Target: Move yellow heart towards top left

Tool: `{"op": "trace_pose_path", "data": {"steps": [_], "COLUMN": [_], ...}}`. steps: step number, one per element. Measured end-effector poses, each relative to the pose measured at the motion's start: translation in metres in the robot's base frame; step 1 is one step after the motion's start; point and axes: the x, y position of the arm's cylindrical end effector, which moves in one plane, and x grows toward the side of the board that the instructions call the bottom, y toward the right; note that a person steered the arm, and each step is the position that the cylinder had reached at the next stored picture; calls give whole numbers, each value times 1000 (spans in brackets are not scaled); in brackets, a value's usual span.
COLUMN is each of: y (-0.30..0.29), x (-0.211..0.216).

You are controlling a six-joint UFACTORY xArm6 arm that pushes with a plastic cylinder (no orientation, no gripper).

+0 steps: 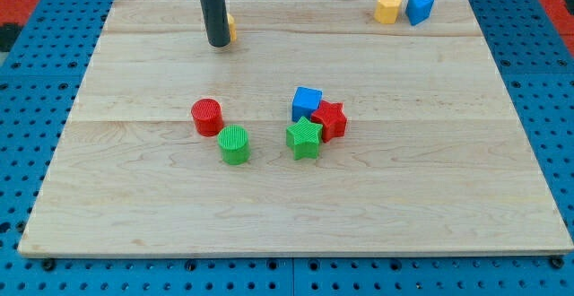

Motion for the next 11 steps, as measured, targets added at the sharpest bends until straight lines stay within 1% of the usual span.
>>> {"op": "trace_pose_path", "data": {"steps": [2, 3, 5, 6, 7, 11], "y": [0, 0, 0, -38, -54, -34], "x": [0, -7, -43, -43, -43, -56]}}
